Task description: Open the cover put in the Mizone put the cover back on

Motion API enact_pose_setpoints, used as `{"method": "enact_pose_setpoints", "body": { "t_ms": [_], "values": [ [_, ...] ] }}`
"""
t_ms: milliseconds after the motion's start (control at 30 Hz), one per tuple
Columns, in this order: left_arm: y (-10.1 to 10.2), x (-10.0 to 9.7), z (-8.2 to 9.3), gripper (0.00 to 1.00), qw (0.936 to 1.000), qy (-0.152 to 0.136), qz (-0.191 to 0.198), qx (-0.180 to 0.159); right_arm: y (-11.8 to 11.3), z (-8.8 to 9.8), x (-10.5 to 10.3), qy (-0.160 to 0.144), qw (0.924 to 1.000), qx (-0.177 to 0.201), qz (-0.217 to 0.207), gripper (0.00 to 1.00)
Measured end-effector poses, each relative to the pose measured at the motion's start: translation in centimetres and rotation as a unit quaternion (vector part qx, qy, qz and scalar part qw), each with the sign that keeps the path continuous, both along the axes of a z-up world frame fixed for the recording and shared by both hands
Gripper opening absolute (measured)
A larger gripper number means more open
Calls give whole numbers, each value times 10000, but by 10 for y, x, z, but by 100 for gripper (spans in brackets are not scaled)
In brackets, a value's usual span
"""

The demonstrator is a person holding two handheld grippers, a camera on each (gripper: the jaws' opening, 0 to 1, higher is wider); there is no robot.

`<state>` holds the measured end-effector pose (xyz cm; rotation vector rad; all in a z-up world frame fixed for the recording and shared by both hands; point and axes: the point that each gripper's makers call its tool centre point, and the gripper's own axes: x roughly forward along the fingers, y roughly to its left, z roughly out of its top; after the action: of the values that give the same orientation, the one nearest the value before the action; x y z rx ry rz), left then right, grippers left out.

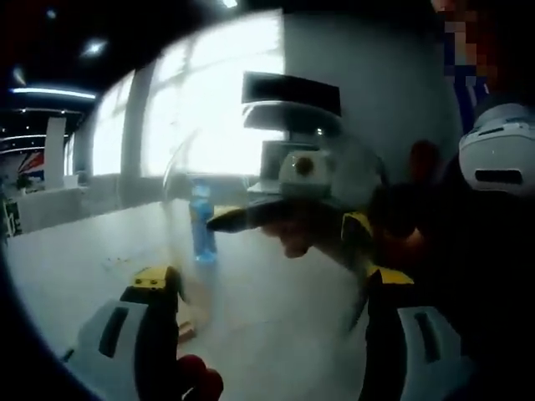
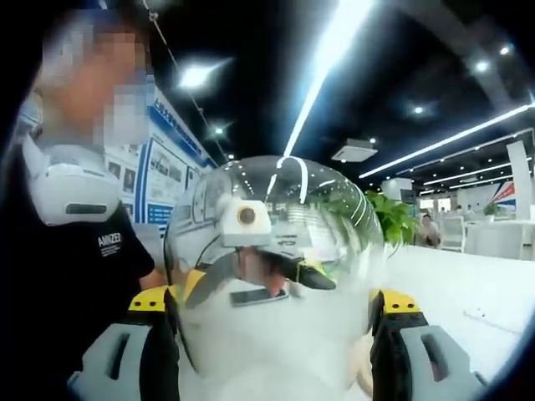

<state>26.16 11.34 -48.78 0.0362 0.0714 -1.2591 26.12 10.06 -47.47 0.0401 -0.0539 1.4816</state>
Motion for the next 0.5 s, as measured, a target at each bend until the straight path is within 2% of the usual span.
{"method": "enact_pose_setpoints", "body": {
  "t_ms": [500],
  "values": [
    [3, -4, -1, 79, 9999, -76, -5, -74, -2, 2, -5, -49, 9995, 302, -16, 89]
  ]
}}
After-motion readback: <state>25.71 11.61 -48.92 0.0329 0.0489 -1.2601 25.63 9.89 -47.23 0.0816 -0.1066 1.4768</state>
